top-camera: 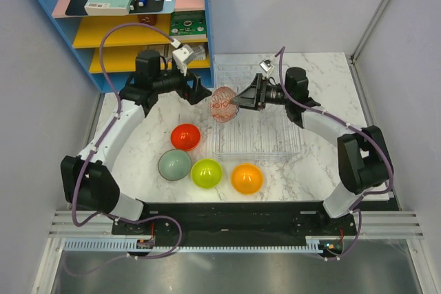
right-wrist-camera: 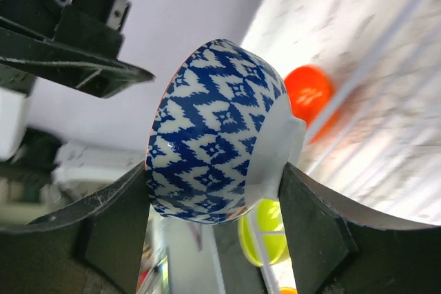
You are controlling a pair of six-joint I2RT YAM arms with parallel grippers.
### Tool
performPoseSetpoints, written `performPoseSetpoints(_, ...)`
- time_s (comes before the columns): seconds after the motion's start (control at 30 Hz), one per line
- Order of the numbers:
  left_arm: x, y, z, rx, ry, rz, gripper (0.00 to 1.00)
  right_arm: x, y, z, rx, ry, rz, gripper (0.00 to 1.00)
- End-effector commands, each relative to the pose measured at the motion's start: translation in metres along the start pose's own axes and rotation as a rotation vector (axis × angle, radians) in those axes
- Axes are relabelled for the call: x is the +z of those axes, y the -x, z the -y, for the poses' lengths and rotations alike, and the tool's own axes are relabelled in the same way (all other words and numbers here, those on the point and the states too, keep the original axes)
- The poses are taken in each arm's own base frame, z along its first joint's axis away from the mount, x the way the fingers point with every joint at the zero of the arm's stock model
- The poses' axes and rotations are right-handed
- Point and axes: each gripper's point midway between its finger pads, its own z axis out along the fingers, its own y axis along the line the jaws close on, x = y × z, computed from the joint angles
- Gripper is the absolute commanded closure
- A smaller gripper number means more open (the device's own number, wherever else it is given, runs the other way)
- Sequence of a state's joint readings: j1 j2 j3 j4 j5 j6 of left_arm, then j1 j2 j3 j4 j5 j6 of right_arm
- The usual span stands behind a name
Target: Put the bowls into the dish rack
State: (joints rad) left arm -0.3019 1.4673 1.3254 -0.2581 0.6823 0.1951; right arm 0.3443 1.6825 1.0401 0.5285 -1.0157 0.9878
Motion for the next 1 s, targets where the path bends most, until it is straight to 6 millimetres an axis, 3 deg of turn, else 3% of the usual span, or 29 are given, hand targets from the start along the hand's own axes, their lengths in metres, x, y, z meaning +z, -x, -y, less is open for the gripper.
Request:
performPoseSetpoints(0.0, -0.035, -0.001, -0.037, -0.046, 0.117, 0.018, 0.0, -0.034, 0.055, 0.009, -0.21, -0.262, 0.157, 1.0)
performPoseSetpoints(0.03, -0.04, -0.012, -0.042, -0.066, 0.132, 0.004, 0.0, -0.042, 0.068, 0.001, -0.255, -0.295, 0.196, 1.0)
performPoseSetpoints(0.07, -0.054, -0.015, -0.052, -0.079, 0.171, 0.01, 0.0, -0.055, 0.086, 0.012, -0.287, -0.395, 0.273, 1.0)
performPoseSetpoints(0.1, -0.06, -0.022, -0.056, -0.097, 0.2, -0.009, 0.0, -0.065, 0.084, 0.024, -0.306, -0.487, 0.255, 1.0)
performPoseSetpoints(0.13, -0.066, -0.031, -0.06, -0.114, 0.232, -0.025, 0.0, -0.071, 0.094, 0.015, -0.359, -0.512, 0.279, 1.0)
performPoseSetpoints(0.23, -0.094, -0.054, -0.073, -0.134, 0.355, -0.086, 0.0, -0.096, 0.117, 0.021, -0.456, -0.702, 0.331, 1.0)
performPoseSetpoints(0.37, -0.118, -0.083, -0.074, -0.128, 0.458, -0.148, 0.0, -0.123, 0.141, 0.026, -0.531, -0.932, 0.343, 1.0)
performPoseSetpoints(0.5, -0.135, -0.099, -0.071, -0.138, 0.476, -0.159, 0.0, -0.145, 0.156, 0.045, -0.585, -1.201, 0.316, 1.0)
performPoseSetpoints(0.67, -0.144, -0.105, -0.074, -0.131, 0.498, -0.159, 0.0, -0.143, 0.156, 0.051, -0.718, -1.371, 0.215, 1.0)
performPoseSetpoints(0.97, -0.156, -0.104, -0.075, -0.119, 0.531, -0.132, 0.0, -0.134, 0.132, 0.095, -0.711, -1.414, 0.052, 1.0)
